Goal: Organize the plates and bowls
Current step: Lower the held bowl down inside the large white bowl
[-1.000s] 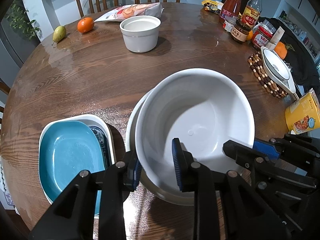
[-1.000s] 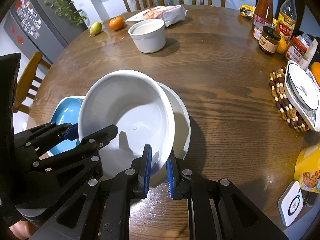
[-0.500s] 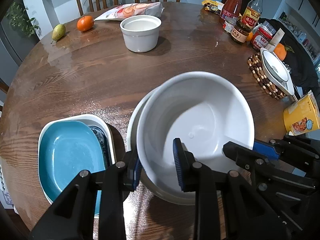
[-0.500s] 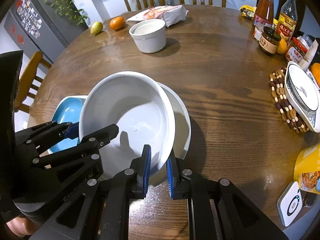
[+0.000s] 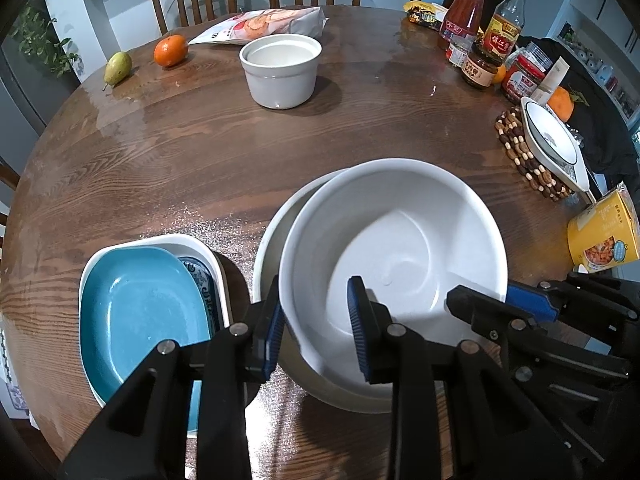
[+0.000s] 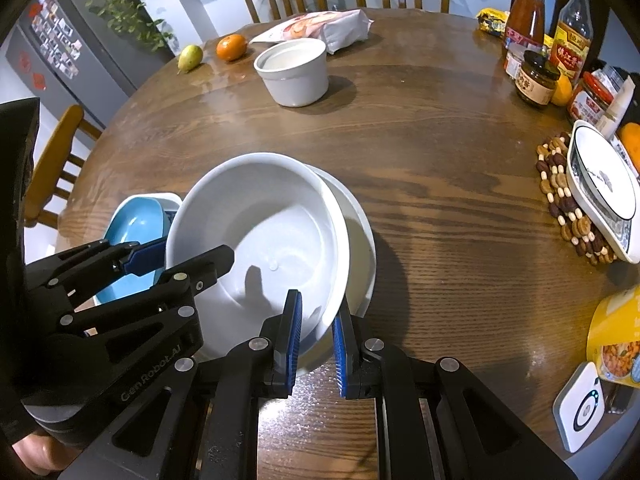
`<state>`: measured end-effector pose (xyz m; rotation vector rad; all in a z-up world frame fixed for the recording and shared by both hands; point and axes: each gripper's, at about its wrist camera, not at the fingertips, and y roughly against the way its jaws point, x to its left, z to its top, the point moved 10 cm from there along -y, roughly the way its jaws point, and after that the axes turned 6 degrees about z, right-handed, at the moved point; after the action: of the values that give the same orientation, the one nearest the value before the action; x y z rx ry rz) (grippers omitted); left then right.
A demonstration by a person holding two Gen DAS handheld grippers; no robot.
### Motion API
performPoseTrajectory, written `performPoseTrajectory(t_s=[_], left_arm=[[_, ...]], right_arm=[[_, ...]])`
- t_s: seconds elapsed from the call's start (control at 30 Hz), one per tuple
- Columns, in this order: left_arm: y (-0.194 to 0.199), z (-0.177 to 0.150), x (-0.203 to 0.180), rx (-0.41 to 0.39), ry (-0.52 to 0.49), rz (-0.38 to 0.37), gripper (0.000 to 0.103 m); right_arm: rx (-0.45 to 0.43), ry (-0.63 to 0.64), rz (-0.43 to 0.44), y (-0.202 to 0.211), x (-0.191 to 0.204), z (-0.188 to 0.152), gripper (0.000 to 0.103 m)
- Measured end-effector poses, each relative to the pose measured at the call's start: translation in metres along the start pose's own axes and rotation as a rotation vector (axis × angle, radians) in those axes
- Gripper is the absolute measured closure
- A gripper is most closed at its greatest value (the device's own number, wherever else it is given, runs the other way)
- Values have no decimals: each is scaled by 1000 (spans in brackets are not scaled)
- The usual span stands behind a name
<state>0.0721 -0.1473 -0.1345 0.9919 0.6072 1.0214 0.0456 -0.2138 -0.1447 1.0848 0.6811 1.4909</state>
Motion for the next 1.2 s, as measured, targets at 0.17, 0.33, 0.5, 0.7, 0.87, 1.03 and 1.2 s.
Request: performPoseTrajectory(t_s=[0.17, 0.33, 0.5, 0.7, 0.87, 1.03, 1.2], left_arm=[[0, 0, 1, 1, 0, 4, 72], [0, 0, 1, 2, -4, 9, 69], [-1, 1, 1, 4, -1, 9, 69], [-1, 1, 1, 5, -4, 13, 69], [-2, 1, 1, 7, 1, 12, 65], [0, 2, 1, -1, 0, 16, 64], [0, 3, 1, -3, -1, 16, 64]], right_arm=[[5, 7, -2, -2, 1, 0, 90], [8, 23, -7, -3, 2, -1, 90], [9, 21, -3, -3, 1, 0, 90], [8, 29, -8, -3, 0, -1, 90], [7, 34, -10, -3, -1, 0, 90], [5, 44, -19, -2, 0, 1, 90], [3, 42, -19, -1, 0, 2, 90]])
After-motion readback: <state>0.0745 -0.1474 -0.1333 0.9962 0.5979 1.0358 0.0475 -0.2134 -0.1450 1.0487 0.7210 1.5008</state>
